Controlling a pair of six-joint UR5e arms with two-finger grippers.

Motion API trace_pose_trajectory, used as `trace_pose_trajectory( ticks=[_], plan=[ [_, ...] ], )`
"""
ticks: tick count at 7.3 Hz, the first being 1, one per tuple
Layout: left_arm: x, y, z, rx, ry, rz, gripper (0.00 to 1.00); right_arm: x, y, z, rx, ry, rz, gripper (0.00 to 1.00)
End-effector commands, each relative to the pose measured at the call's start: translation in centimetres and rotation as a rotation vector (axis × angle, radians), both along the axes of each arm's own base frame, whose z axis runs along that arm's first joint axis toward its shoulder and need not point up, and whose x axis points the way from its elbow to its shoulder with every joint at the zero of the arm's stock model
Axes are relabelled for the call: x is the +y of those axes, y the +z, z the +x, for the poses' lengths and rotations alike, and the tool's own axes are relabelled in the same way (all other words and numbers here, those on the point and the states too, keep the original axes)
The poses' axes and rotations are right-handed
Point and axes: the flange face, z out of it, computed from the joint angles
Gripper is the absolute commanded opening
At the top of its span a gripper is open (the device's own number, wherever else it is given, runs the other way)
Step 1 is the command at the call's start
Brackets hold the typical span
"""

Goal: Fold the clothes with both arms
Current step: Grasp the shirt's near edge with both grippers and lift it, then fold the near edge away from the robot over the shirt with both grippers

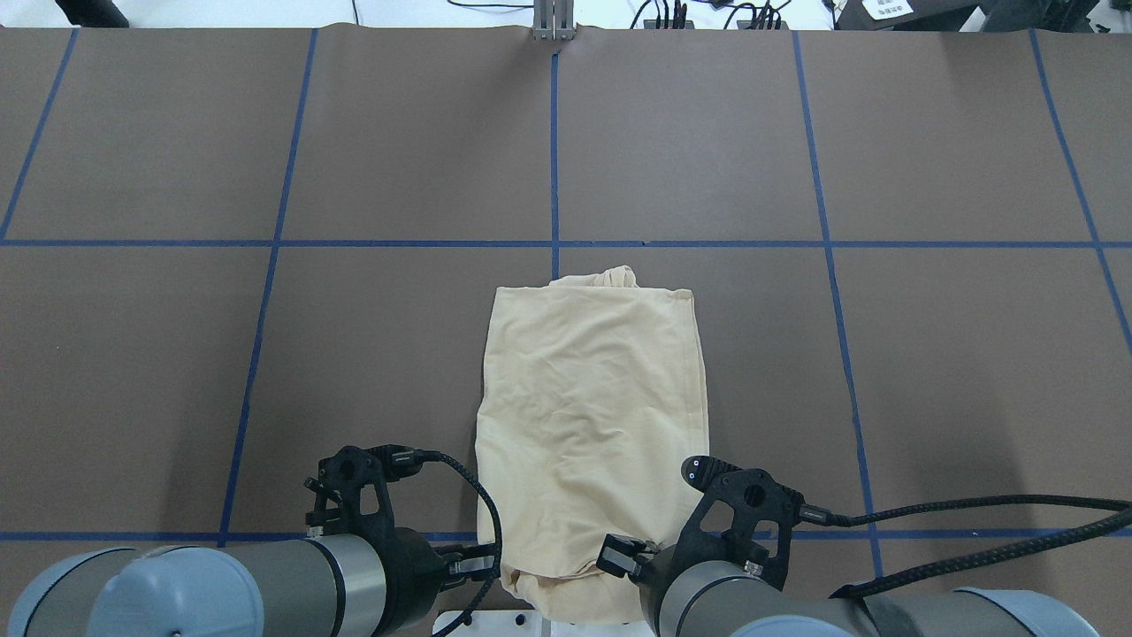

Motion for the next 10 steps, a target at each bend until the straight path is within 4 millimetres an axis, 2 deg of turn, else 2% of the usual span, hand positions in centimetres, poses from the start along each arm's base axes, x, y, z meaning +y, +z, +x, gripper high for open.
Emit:
trace_pose_trajectory(
  ticks=[1, 2, 3, 6, 7, 10],
  plan=[
    [-4.3, 1.0, 1.1, -0.057, -0.078, 0.001, 0.0, -5.6, 1.2, -2.1, 0.035, 0.08, 0.032, 0.0],
    [-7.4, 0.6, 3.1, -0.077, -0.127, 0.0, 0.0, -8.7, 1.8, -3.8, 0.001, 0.122, 0.046, 0.0],
    [-9.6, 0.5, 3.7, -0.096, -0.146, 0.036, 0.0, -10.8, 2.4, -4.1, -0.003, 0.136, 0.07, 0.0],
    [-15.8, 0.1, 0.1, -0.121, -0.224, 0.119, 0.0, -14.7, 1.3, -2.1, -0.009, 0.189, 0.095, 0.0],
    [-17.5, 0.3, -0.1, -0.141, -0.243, 0.135, 0.0, -15.8, 0.8, -2.7, 0.006, 0.193, 0.104, 0.0],
    [-22.1, 0.4, 2.8, -0.186, -0.284, 0.125, 0.0, -20.3, 1.6, -4.3, 0.073, 0.227, 0.107, 0.0]
  ],
)
